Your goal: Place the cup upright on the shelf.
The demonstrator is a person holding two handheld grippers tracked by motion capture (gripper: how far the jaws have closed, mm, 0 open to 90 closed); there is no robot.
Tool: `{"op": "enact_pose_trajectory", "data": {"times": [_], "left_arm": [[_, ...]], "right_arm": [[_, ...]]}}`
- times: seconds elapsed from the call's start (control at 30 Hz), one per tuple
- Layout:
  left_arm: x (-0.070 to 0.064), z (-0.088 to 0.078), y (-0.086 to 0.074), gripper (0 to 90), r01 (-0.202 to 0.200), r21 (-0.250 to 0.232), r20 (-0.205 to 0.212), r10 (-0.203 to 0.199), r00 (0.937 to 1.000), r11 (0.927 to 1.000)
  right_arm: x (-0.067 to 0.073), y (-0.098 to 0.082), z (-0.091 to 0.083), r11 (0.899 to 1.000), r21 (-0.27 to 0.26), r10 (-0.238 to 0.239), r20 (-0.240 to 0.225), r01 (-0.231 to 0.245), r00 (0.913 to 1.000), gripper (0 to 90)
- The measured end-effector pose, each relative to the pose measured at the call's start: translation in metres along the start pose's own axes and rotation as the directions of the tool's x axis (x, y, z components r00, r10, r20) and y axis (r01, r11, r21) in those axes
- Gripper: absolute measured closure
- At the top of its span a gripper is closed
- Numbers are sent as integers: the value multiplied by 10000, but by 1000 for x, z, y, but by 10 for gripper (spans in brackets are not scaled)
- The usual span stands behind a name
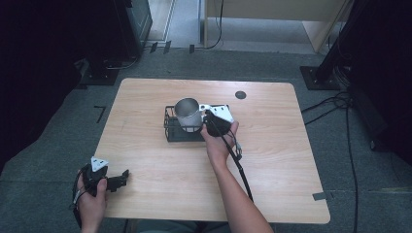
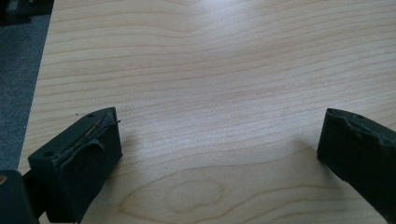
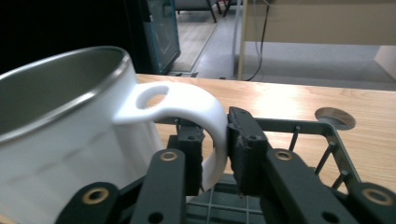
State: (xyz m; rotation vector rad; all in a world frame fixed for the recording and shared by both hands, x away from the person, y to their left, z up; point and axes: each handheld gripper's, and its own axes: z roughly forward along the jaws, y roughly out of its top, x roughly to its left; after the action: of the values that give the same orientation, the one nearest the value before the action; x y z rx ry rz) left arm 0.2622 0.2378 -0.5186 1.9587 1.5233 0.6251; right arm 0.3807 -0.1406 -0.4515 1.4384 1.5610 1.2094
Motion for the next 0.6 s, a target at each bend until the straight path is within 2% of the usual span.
{"op": "enact_pose_trajectory", "data": {"times": [0.1,0.17,0.33,0.6], "left_arm": [[0,0,0,0,-2,3,0,2,10000,10000],[0,0,0,0,-2,3,0,2,10000,10000],[0,0,0,0,2,1,0,-2,10000,10000],[0,0,0,0,4,-5,1,-4,10000,10000]], "right_arm": [[-1,1,-2,10000,79,-16,-128,17,9999,724],[-3,2,-6,9995,188,-230,-201,234,9995,696],[-10,0,-11,9989,406,-235,-271,245,9994,645],[-23,-1,-25,9992,365,-132,-410,147,9991,561]]}}
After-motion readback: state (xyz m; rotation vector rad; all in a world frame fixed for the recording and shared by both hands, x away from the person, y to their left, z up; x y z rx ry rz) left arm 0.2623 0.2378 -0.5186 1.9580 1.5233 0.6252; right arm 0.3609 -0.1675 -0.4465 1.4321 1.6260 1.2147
